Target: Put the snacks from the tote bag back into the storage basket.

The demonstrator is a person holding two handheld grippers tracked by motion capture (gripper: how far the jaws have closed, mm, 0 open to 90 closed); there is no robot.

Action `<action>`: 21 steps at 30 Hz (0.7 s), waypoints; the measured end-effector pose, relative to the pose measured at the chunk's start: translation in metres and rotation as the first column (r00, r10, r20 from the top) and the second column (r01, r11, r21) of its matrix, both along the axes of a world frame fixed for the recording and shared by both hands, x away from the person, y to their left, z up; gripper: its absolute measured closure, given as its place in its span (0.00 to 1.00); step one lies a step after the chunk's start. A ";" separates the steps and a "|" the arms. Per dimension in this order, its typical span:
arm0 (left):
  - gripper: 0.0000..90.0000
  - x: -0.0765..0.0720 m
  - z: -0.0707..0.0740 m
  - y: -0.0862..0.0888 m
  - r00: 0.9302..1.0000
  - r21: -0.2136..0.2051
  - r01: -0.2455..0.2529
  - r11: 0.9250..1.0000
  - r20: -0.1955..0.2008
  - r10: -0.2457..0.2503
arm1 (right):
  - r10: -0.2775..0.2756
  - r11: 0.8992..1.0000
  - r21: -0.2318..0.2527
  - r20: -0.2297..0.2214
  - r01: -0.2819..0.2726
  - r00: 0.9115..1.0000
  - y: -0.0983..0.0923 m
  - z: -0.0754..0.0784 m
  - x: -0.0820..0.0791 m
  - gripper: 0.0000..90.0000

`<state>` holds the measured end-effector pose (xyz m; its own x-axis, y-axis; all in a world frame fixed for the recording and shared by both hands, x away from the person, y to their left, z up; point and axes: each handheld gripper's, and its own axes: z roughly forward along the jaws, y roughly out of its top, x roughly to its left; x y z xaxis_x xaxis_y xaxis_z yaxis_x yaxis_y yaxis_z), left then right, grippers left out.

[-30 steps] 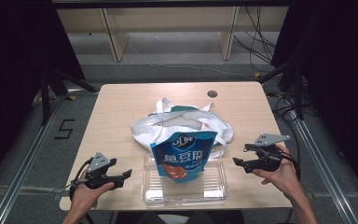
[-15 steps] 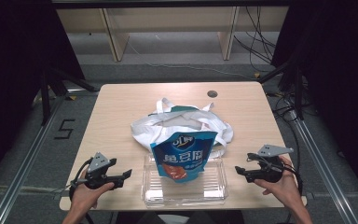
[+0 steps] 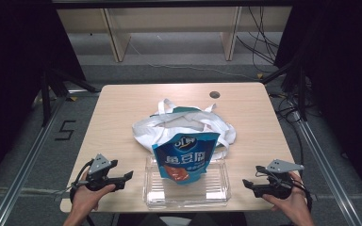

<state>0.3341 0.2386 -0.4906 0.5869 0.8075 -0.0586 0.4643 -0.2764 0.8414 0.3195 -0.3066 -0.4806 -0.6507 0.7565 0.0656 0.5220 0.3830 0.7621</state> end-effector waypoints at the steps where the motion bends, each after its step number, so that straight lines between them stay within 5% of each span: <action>1: 0.24 0.000 0.000 0.000 1.000 0.001 -0.004 1.000 -0.001 0.004 | -0.008 1.000 0.010 -0.007 0.008 1.000 0.000 -0.001 -0.002 0.25; 8: 0.24 -0.001 -0.001 -0.001 1.000 0.004 -0.012 1.000 -0.012 0.012 | -0.014 1.000 -0.019 -0.005 0.014 1.000 -0.002 -0.011 -0.013 0.25; 9: 0.24 0.000 -0.001 -0.001 1.000 -0.003 -0.009 1.000 -0.014 0.009 | -0.034 0.999 -0.001 -0.046 0.034 0.998 0.000 -0.012 -0.017 0.25; 10: 0.24 0.000 -0.001 -0.001 1.000 -0.001 -0.010 1.000 -0.013 0.009 | -0.005 1.000 -0.018 -0.016 0.004 1.000 -0.002 -0.013 -0.015 0.24; 21: 0.24 -0.001 -0.002 -0.002 1.000 -0.001 -0.013 1.000 -0.015 0.013 | -0.029 0.999 -0.025 -0.013 0.028 1.000 -0.001 -0.014 -0.015 0.24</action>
